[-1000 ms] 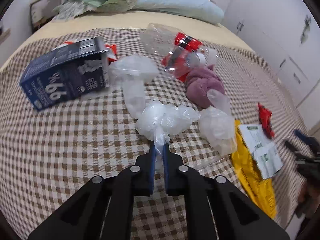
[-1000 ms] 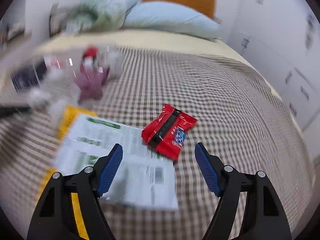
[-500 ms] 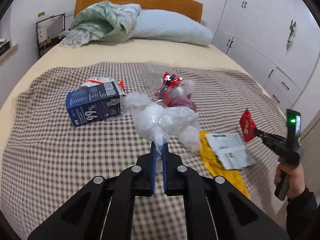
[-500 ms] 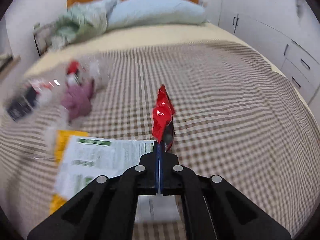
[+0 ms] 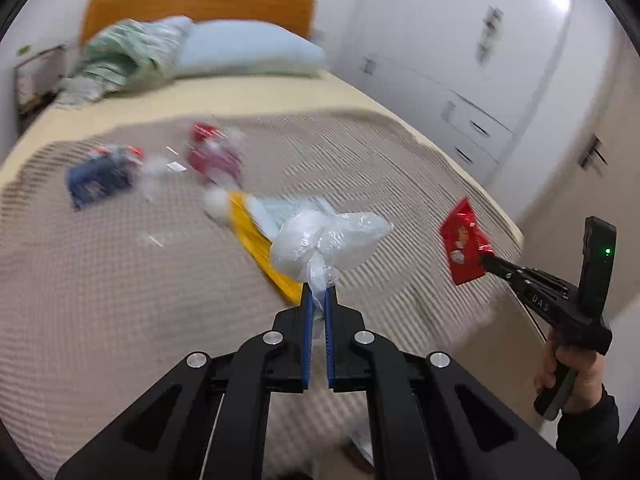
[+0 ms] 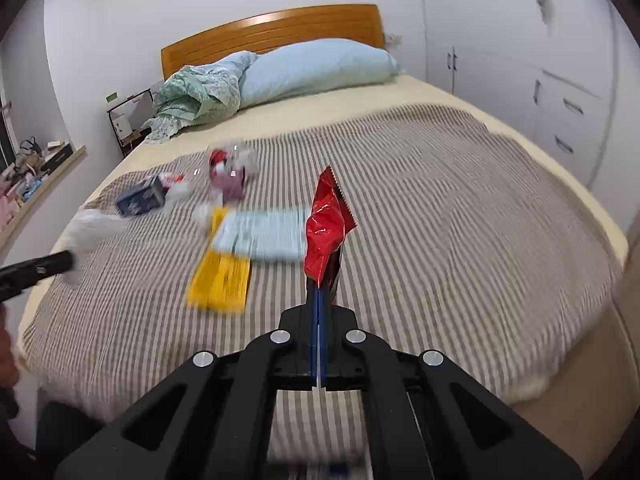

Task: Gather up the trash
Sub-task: 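Carry both items over the wastebasket and open both grippers to drop them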

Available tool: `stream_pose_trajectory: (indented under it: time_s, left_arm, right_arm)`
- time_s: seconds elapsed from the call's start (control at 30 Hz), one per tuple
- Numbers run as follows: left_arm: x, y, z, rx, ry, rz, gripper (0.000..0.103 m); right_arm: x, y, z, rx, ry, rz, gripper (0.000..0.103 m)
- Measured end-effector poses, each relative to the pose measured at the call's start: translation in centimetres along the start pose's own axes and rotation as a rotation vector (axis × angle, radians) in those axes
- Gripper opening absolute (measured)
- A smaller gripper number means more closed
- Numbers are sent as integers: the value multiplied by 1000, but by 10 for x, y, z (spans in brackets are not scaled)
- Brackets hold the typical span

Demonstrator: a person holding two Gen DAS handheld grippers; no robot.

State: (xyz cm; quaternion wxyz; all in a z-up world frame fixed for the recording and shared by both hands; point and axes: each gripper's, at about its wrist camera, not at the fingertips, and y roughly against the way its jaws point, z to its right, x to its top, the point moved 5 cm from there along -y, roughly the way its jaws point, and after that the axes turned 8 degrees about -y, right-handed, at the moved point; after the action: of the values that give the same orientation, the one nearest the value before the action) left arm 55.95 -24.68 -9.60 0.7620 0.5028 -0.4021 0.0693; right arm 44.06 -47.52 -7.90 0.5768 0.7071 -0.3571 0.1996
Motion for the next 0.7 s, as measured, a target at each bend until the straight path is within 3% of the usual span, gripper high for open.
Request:
stream_pose_trajectory:
  time_s: [0.13, 0.2, 0.37, 0.47, 0.7]
  left_arm:
    - [-66, -28, 69, -89, -65, -138, 3]
    - [-111, -51, 99, -148, -80, -253, 3]
    - [-185, -98, 131, -195, -68, -462, 3]
    - [-206, -123, 136, -159, -61, -527, 3]
    - [-232, -147, 131, -120, 27, -618, 3]
  right_arm:
    - [-90, 35, 23, -10, -12, -97, 0]
    - [-148, 48, 32, -29, -13, -178, 0]
    - [-255, 47, 69, -65, -126, -370, 0]
    - [-311, 14, 89, -86, -155, -497, 0]
    - [-360, -99, 107, -42, -154, -637, 1]
